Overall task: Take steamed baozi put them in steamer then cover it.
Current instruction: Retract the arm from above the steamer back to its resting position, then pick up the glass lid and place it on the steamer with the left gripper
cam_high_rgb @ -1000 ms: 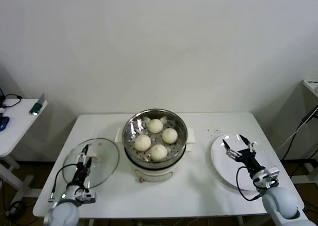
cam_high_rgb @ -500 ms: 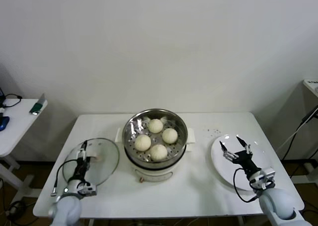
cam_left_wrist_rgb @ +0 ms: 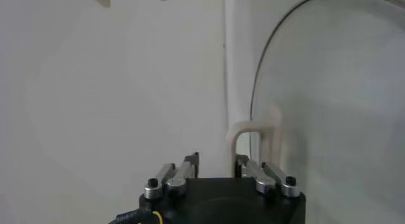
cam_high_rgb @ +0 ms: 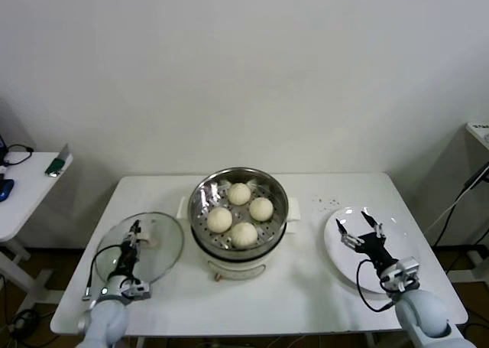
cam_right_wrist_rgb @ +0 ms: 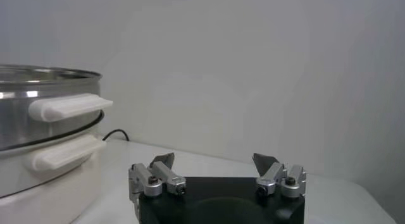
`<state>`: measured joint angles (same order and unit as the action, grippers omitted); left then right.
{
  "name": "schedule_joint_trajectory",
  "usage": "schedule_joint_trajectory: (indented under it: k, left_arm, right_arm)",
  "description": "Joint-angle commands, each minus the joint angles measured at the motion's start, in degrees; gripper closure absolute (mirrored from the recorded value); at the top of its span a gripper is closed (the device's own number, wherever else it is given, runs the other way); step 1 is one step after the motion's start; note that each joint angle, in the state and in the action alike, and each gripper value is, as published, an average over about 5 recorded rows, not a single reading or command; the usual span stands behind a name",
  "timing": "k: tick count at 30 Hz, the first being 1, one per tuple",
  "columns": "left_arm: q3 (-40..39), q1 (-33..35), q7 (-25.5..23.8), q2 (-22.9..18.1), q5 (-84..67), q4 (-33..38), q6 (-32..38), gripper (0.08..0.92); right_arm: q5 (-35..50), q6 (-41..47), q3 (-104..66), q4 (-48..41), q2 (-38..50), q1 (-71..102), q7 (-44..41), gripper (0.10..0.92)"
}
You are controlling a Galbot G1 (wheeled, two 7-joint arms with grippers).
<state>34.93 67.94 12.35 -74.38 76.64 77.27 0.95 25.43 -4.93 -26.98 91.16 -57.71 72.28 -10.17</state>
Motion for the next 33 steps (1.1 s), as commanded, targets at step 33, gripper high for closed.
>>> schedule_joint_trajectory:
  k: [33]
  left_arm:
    - [-0.74,18.52,-7.06,17.86,-12.25,47.55,-29.94,0.851]
  right_arm:
    - [-1.94,-0.92,0.0,-1.88,1.11,-0.52,-2.27,0.203]
